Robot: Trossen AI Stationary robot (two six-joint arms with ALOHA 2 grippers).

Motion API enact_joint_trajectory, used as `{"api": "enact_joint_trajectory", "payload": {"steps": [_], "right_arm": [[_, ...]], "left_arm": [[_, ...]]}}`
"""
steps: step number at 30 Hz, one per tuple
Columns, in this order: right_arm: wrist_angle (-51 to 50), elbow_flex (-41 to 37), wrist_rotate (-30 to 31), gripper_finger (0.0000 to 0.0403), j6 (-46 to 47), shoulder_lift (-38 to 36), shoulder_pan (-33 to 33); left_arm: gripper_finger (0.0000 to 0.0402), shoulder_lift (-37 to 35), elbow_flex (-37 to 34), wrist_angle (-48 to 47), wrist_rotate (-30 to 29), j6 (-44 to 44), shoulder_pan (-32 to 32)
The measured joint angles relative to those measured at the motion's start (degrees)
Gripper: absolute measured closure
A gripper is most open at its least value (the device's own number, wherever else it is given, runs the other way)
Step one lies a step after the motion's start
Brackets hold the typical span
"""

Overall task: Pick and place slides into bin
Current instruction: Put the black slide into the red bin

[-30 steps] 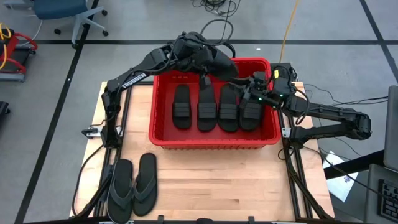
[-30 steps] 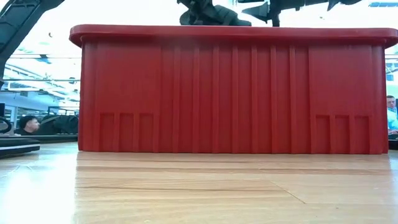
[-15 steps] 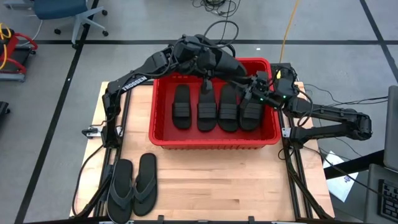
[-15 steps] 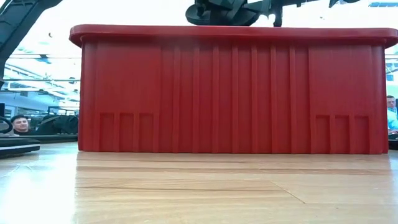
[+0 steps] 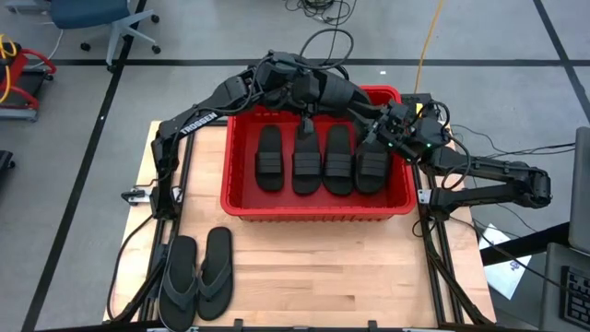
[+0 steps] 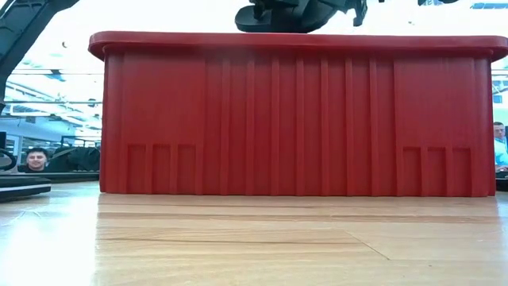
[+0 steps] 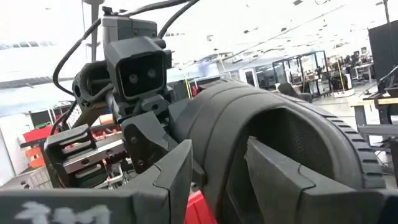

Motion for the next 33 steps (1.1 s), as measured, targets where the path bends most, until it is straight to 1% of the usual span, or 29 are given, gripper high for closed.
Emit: {"api": "enact_joint_trajectory", "payload": {"steps": [6,8,10,13,16,18,20,22,24,26,28,30,33], "right_arm": [[-0.3,0.0,0.4,0.0257,-1.5,0.0,-0.1],[-1.9,0.0,0.3,0.0257,-2.4,0.1,-0.1],[-3.7,0.0,0.1,0.0257,-4.4,0.0,-0.1],[-6.0,0.0,-0.9,0.0257,-8.6,-0.2,1.3],[-7.5,0.0,-1.1,0.0261,-13.1,-0.7,2.8],[-8.2,0.2,0.6,0.0268,-15.7,-1.6,3.4],[-11.0,0.3,3.5,0.0275,-17.9,-2.7,4.0],[-17.3,1.7,4.4,0.0283,-20.4,-3.2,4.7],[-25.9,3.9,3.7,0.0288,-23.7,-3.4,4.9],[-32.5,6.4,3.5,0.0290,-27.6,-3.0,5.4],[-37.1,8.7,3.8,0.0290,-30.3,-2.4,5.6],[-38.2,10.6,3.9,0.0287,-32.1,-1.3,5.7],[-37.4,12.9,6.8,0.0280,-34.6,0.3,5.8]], "left_arm": [[0.0400,0.7,0.0,-0.5,0.6,-1.3,-0.3],[0.0400,0.8,0.0,-1.0,0.6,-1.8,-0.3],[0.0401,0.8,0.0,-1.3,0.5,-1.8,-0.3],[0.0401,0.4,-0.1,-2.4,0.8,-4.1,0.4],[0.0401,-0.1,-0.1,-5.0,4.1,-6.9,2.2],[0.0401,-0.6,-0.2,-10.2,7.6,-8.5,3.8],[0.0401,-0.8,-0.2,-12.4,10.3,-9.2,5.0],[0.0401,-0.8,-0.1,-16.3,12.9,-9.4,6.2],[0.0401,-0.8,-0.1,-19.5,13.1,-10.3,7.1],[0.0401,-0.7,-0.1,-20.1,13.6,-10.4,7.9],[0.0401,-0.7,-0.1,-20.5,15.5,-11.4,8.2],[0.0401,-0.6,-0.1,-20.0,17.8,-12.5,8.4],[0.0401,0.3,-0.1,-19.6,21.4,-15.4,8.6]]}}
